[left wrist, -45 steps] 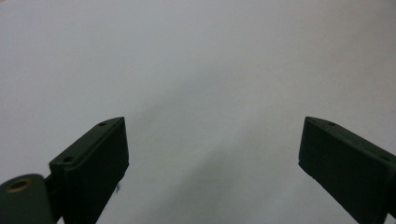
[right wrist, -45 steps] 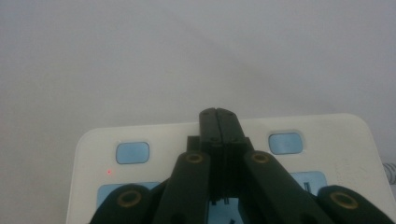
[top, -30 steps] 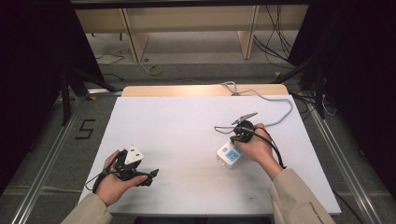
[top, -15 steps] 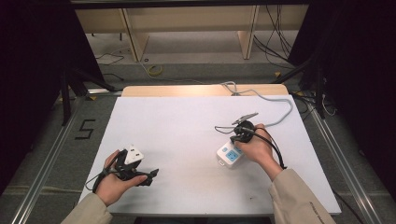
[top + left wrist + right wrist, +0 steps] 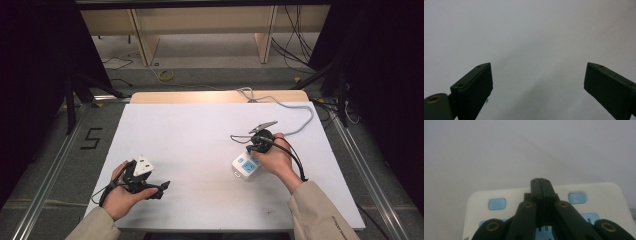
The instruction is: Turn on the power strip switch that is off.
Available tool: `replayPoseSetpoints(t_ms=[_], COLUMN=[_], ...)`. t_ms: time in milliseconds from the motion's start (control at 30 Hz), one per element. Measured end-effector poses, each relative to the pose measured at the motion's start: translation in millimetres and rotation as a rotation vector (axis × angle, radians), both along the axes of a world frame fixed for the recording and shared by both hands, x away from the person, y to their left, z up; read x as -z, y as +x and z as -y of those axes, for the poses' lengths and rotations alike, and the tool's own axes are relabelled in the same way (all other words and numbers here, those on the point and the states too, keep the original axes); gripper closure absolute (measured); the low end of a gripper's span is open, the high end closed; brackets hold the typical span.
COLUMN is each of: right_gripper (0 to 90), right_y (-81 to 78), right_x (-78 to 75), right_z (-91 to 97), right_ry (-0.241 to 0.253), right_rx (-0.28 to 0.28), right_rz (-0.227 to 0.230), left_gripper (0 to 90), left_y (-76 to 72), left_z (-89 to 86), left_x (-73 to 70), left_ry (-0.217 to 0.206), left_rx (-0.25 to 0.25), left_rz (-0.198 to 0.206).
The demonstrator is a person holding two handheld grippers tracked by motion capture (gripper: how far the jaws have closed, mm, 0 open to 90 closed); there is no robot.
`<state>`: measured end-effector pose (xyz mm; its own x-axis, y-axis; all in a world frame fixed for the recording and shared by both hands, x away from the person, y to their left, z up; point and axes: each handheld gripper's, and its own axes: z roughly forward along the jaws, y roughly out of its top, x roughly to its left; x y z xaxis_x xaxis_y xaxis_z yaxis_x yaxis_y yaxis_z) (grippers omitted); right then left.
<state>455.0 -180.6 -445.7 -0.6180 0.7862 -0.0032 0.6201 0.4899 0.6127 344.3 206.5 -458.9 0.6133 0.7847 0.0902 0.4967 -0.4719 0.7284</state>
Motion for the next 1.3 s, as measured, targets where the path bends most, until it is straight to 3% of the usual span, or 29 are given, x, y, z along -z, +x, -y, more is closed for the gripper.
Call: replayPoseSetpoints(t_ms=[533,933,1133,1300], right_gripper=[86.5,71.8,60.7,55.4], right_y=[-6.6,-22.3,-32.6,-38.7], right_x=[-10.0,-14.2,-15.8,-16.6], right_z=[11.7,29.1,38.0,43.2], right_ry=[0.039,0.109,0.176,0.186], right_rx=[0.006,0.007,0.011,0.016], right_rz=[0.052,0.083,0.096,0.107], left_gripper=[8.2,8.2,8.2,8.2], left_y=[-0.3,-0.5,-0.6,-0.9], left_z=[-0.1,-0.3,-0.2,-0.6], left_x=[-0.1,-0.1,0.0,-0.2], left_ry=[0.001,0.002,0.002,0.001], left_rx=[-0.003,-0.006,-0.005,-0.008], left_rz=[0.001,0.001,0.001,0.001])
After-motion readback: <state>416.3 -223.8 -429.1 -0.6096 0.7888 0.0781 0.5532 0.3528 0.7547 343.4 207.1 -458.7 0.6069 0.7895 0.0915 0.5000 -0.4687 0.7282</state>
